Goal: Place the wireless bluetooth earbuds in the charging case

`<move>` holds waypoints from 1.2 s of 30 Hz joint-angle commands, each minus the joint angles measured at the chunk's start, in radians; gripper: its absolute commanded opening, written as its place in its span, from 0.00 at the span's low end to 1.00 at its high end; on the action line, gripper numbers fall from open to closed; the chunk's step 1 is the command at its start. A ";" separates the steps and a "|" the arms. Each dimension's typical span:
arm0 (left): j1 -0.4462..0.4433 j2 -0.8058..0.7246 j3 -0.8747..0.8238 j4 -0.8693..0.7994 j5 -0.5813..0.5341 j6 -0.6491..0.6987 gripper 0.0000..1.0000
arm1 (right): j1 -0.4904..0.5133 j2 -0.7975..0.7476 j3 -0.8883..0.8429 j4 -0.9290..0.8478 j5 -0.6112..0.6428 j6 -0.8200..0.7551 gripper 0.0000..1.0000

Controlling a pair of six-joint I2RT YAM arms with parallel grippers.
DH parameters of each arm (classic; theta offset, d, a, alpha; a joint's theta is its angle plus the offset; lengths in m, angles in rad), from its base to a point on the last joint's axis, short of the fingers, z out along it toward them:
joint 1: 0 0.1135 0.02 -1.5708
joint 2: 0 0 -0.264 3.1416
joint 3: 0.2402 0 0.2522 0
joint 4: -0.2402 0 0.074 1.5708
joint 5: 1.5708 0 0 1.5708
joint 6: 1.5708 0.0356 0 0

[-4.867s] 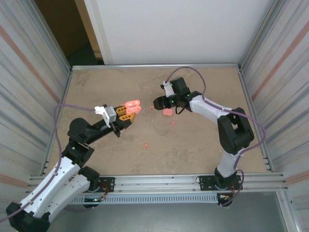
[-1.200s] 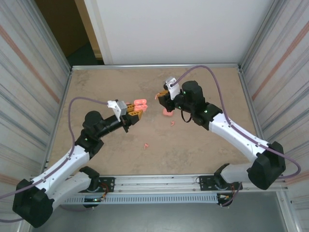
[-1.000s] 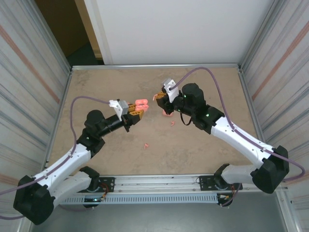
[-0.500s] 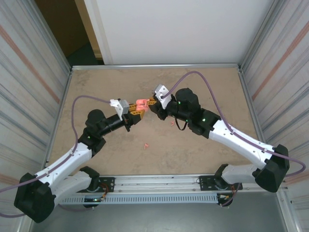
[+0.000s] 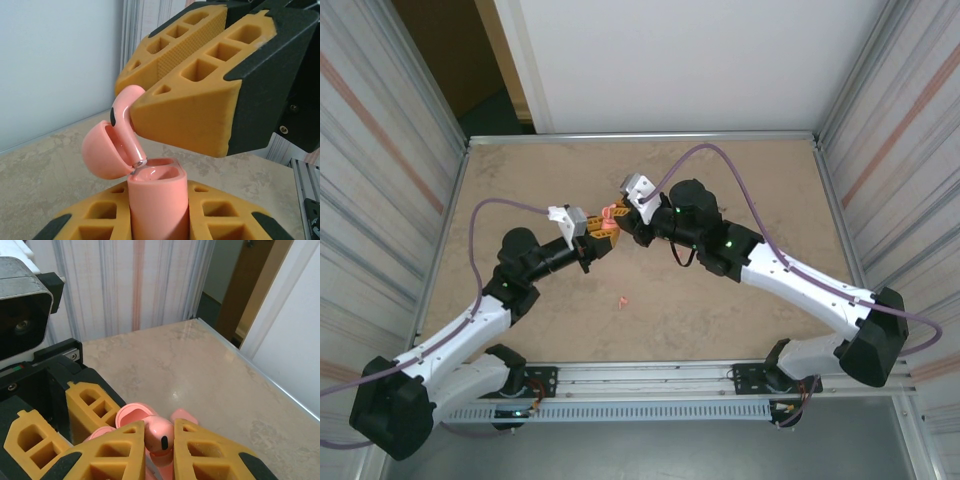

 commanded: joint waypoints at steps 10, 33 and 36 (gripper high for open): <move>-0.004 -0.019 -0.008 0.053 0.007 -0.006 0.00 | 0.017 -0.009 0.017 -0.057 -0.051 -0.032 0.16; -0.004 -0.029 -0.011 0.089 0.023 -0.003 0.00 | -0.043 -0.052 0.052 -0.094 -0.254 0.052 0.36; -0.004 -0.031 -0.013 0.095 0.025 -0.003 0.00 | -0.058 -0.073 0.062 -0.088 -0.254 0.070 0.44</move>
